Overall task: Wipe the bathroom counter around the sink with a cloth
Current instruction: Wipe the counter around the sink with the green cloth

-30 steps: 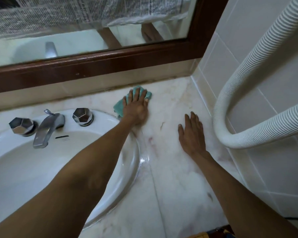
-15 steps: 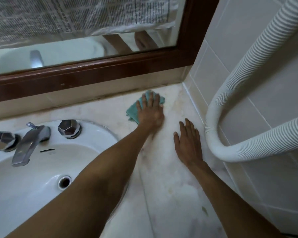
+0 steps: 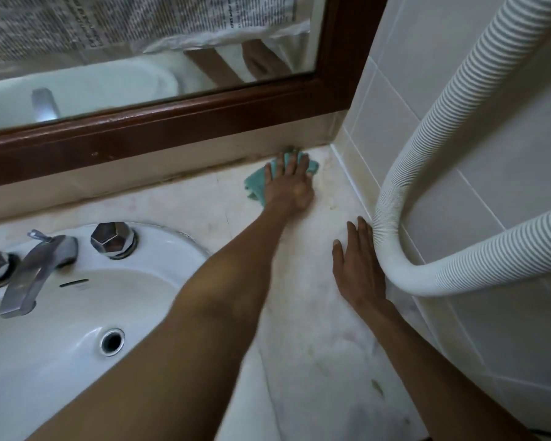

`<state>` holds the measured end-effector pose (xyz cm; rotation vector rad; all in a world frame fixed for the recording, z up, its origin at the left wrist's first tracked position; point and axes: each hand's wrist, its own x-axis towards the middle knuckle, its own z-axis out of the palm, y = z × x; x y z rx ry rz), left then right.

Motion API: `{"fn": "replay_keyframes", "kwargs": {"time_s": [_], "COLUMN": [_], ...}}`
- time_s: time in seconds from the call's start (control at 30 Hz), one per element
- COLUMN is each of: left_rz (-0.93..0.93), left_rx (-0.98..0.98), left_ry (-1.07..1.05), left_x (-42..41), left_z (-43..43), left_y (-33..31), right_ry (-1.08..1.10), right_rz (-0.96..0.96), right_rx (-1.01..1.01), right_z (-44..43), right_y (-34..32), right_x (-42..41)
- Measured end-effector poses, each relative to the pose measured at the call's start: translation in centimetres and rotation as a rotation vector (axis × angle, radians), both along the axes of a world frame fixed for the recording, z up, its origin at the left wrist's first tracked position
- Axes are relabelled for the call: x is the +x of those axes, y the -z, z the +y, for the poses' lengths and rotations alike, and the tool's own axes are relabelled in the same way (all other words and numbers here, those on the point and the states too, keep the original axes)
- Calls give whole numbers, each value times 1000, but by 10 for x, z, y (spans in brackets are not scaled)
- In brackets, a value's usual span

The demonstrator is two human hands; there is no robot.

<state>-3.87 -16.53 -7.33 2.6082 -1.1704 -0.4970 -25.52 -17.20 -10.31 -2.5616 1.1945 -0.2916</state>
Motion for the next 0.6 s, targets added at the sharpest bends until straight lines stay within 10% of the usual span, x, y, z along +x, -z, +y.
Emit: {"fn": "replay_keyframes", "kwargs": {"time_s": [0.33,0.6], "left_rz": [-74,-59], "left_rx": [-72,-5], "left_ry": [418,194], "left_x": [-27,-6], "left_z": [54,-38], "left_y": [15,5], "right_ry": [-3,14], "right_rz": [-71,-79], "right_rx": [-60,-58], "right_z": [3,5], "right_y": [1,5], "right_x": [-10,-9]}}
